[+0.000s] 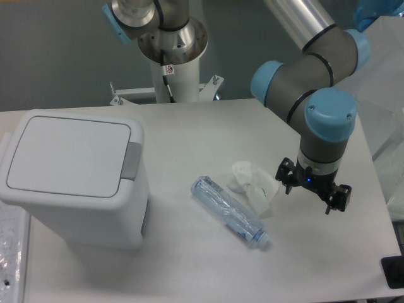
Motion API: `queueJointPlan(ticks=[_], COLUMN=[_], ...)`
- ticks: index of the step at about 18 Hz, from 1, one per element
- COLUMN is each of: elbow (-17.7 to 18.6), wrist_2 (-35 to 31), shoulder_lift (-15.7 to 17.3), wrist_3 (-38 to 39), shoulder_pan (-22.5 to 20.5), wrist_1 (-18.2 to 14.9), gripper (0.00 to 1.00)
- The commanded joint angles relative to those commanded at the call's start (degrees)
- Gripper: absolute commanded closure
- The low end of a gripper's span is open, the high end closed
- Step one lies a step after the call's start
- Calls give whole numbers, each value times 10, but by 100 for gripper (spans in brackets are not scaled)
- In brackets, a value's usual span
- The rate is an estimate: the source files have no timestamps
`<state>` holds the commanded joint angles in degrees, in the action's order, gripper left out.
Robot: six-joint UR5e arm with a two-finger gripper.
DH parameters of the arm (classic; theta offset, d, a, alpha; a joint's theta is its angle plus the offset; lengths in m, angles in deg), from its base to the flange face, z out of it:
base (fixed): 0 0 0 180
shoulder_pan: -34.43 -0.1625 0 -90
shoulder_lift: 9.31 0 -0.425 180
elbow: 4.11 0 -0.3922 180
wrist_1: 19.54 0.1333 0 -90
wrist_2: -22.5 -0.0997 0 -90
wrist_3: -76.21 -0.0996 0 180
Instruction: Open the trash can
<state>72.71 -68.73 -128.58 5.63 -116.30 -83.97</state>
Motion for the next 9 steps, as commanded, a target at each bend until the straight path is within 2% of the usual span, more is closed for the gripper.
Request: queueJointPlan(ticks=[6,9], elbow=[-2,-1], wrist_2=[-1,0], shoulder_lift=[1,5], wrist_3=[3,31], shoulder_pan=[1,3], wrist_1=[0,0], gripper=[0,0])
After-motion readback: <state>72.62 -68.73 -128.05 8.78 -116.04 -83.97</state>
